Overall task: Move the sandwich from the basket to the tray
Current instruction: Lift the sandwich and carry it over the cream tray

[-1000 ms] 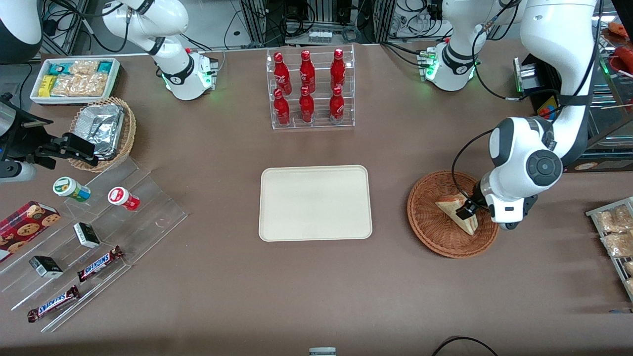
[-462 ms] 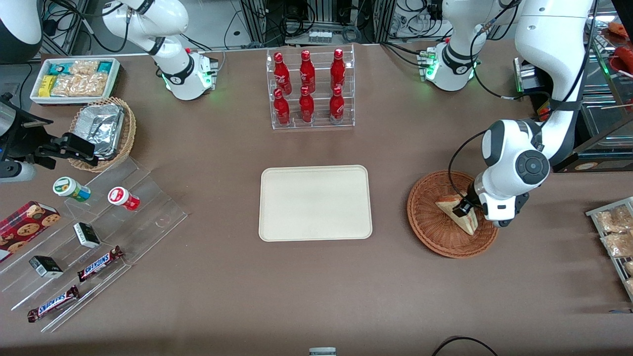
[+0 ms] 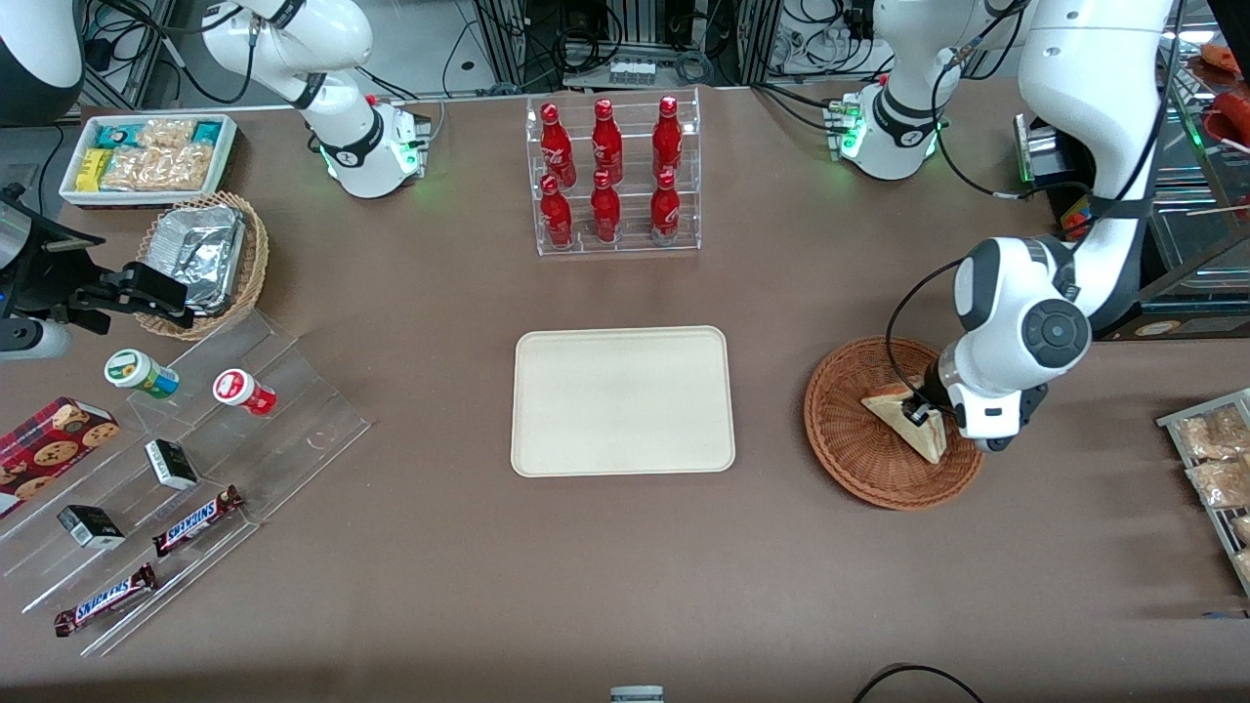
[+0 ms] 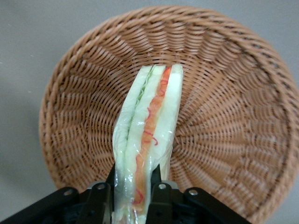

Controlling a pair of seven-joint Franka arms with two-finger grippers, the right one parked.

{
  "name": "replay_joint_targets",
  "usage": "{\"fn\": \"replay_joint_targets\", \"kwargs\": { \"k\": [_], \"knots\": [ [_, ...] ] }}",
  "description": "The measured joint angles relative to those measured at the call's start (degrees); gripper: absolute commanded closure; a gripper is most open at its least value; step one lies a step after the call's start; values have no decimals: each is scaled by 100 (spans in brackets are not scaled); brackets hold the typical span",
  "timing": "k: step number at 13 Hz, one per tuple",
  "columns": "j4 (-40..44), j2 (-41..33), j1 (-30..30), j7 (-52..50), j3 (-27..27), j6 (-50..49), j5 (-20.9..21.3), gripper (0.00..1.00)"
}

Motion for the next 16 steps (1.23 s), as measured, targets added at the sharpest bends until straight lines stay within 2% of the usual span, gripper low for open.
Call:
{"fn": "replay_joint_targets", "kwargs": {
  "k": [3, 5, 10, 14, 16],
  "knots": [
    [1330, -125, -5, 150, -358, -1820, 484, 100],
    [1960, -189, -25, 248, -800, -2434, 677, 100],
    [2288, -16, -78, 465, -1992, -2475, 746, 100],
    [2350, 844, -156, 428, -2888, -1763, 1597, 100],
    [2522, 1376, -454, 250, -2976, -1579, 1897, 100]
  ]
}}
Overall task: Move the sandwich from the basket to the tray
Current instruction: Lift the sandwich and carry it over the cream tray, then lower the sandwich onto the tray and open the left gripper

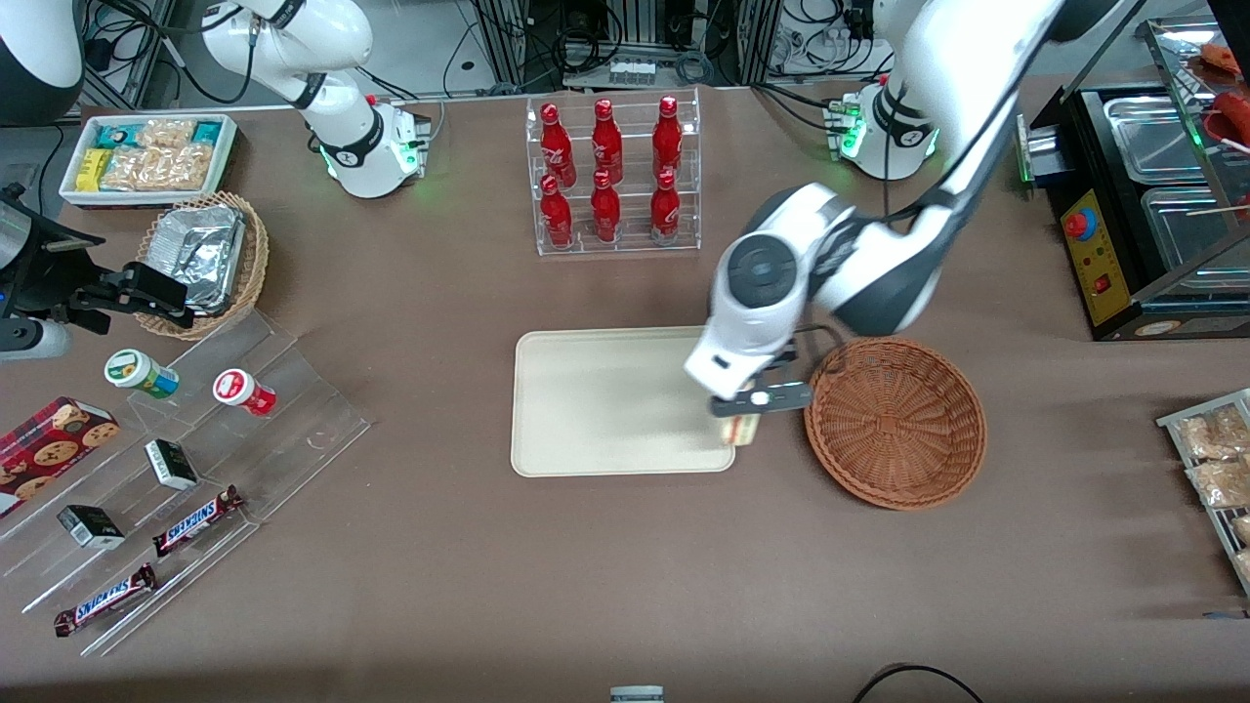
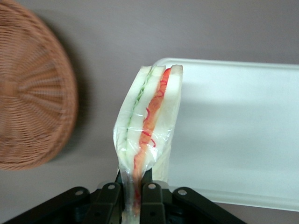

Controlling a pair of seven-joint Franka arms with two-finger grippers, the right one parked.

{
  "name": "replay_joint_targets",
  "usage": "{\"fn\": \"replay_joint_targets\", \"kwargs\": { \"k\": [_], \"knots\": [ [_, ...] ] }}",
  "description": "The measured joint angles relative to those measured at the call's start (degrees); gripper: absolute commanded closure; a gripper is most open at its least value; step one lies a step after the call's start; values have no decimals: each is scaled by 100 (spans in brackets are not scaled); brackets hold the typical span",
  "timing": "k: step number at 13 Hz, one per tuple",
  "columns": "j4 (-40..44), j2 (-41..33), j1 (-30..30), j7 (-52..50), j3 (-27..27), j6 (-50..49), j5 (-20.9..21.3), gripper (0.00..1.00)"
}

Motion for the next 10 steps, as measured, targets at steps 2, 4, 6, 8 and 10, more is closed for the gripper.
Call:
{"fn": "replay_joint_targets", "kwargs": {
  "k": [2, 4, 6, 8, 10],
  "knots": [
    [376, 455, -318, -231, -10, 26, 183, 100],
    [616, 777, -608, -632, -15, 35, 502, 100],
    [749, 1052, -827, -1009, -18, 72, 726, 100],
    [849, 1314, -952, -1369, -18, 86, 821, 100],
    [897, 1488, -976, -1494, -17, 110, 829, 100]
  ]
}}
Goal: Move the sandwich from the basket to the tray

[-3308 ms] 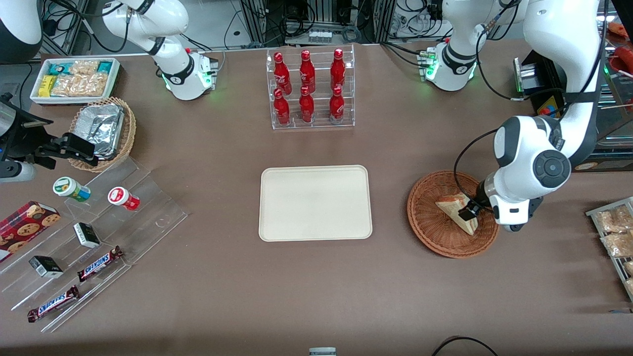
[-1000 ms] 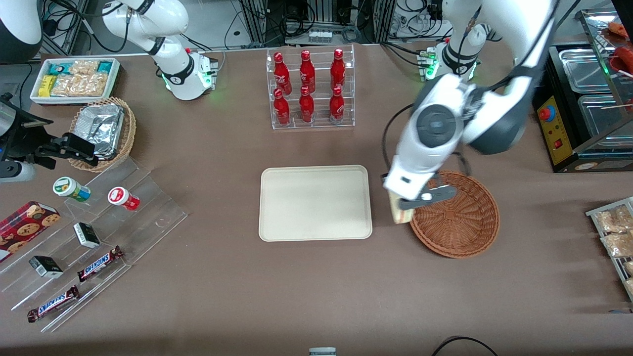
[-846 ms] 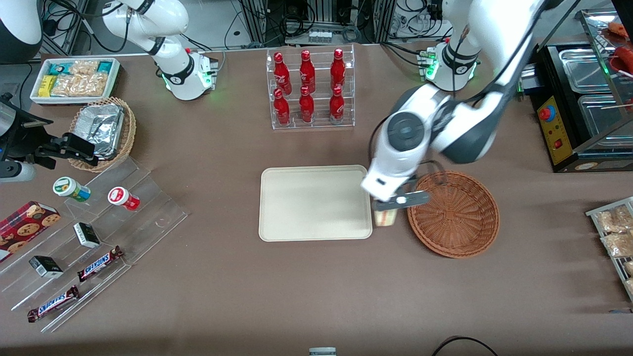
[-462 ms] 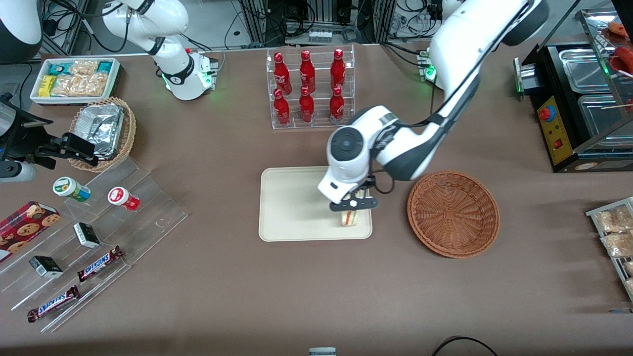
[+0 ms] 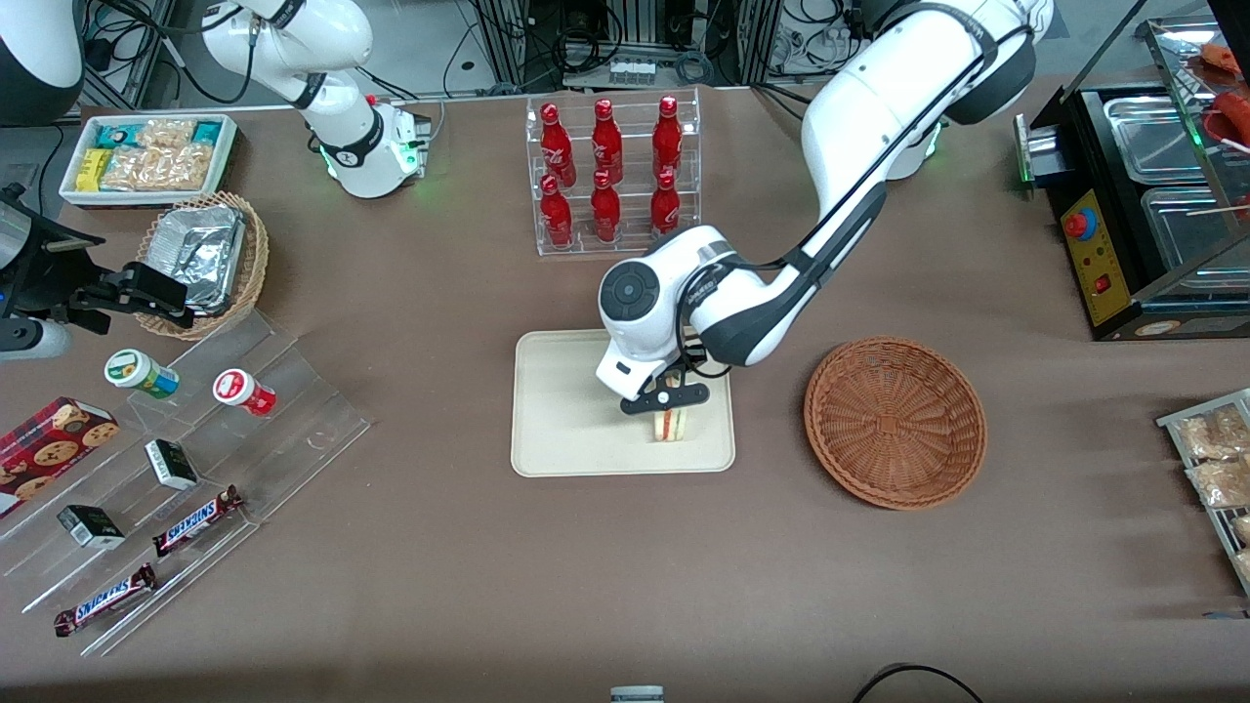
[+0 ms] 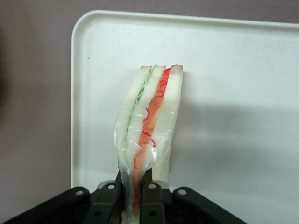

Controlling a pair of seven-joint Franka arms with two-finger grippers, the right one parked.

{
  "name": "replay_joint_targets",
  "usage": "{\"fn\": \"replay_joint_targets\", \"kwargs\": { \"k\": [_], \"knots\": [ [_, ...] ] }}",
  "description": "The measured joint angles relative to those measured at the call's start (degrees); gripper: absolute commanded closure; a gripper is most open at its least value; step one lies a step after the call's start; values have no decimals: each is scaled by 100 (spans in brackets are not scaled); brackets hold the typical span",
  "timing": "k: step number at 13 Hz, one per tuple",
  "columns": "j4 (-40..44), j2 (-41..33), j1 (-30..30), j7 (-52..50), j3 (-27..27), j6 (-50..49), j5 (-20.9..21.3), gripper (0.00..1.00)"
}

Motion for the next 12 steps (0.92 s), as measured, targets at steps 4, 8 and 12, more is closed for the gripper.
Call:
{"fn": "replay_joint_targets", "kwargs": {
  "k": [4, 8, 12],
  "knots": [
    [50, 87, -45, -162, -1, 19, 73, 0],
    [93, 91, -56, -182, 0, 69, 104, 0],
    [454, -148, 28, -213, 5, -316, 125, 0]
  ]
}}
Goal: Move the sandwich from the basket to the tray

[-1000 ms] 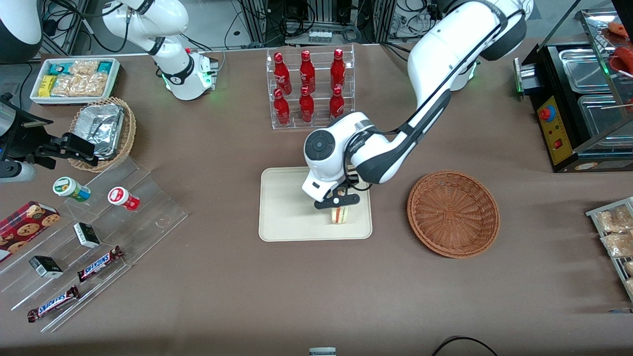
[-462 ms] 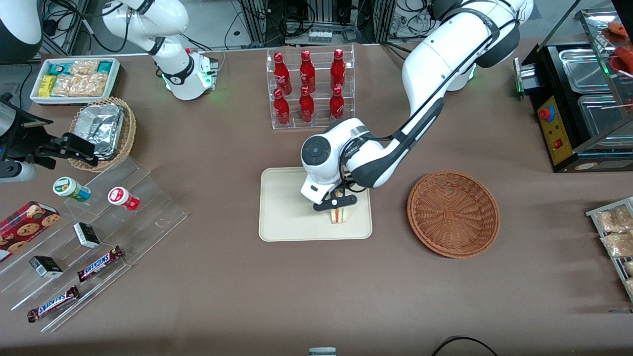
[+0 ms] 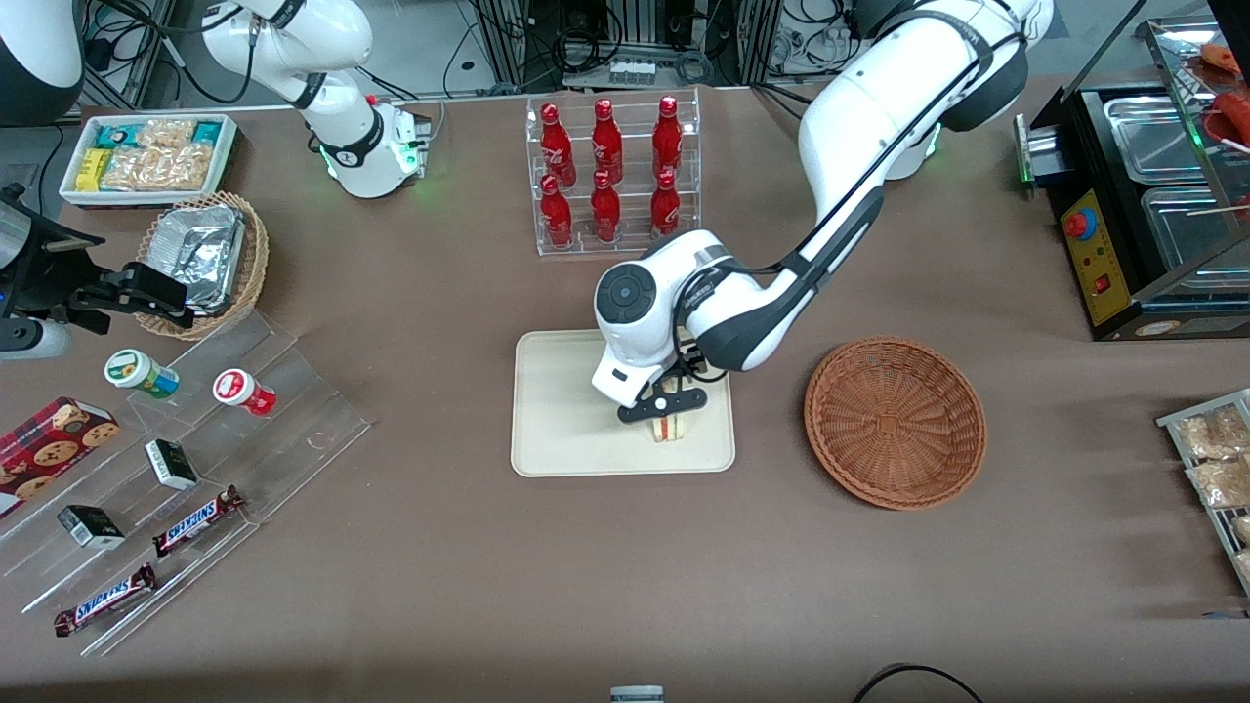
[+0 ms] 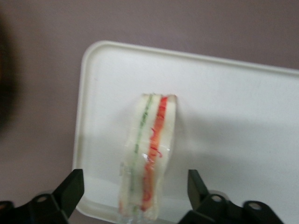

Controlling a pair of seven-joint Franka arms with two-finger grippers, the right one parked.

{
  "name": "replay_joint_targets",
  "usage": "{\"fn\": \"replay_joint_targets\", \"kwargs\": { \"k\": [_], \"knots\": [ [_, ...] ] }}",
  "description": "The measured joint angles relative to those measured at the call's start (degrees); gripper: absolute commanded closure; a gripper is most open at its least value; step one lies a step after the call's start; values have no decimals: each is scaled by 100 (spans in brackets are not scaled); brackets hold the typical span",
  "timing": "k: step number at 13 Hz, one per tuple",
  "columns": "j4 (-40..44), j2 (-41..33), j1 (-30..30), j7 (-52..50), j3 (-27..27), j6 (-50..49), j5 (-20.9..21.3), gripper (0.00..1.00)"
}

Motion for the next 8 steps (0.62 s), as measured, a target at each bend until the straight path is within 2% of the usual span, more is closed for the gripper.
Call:
{"fn": "replay_joint_targets", "kwargs": {
  "k": [2, 4, 8],
  "knots": [
    [115, -480, 314, 5, -15, -563, -41, 0],
    [125, -1143, 777, 272, -31, -1121, -277, 0],
    [104, -2196, 1770, 1824, -23, -2294, -910, 0]
  ]
}}
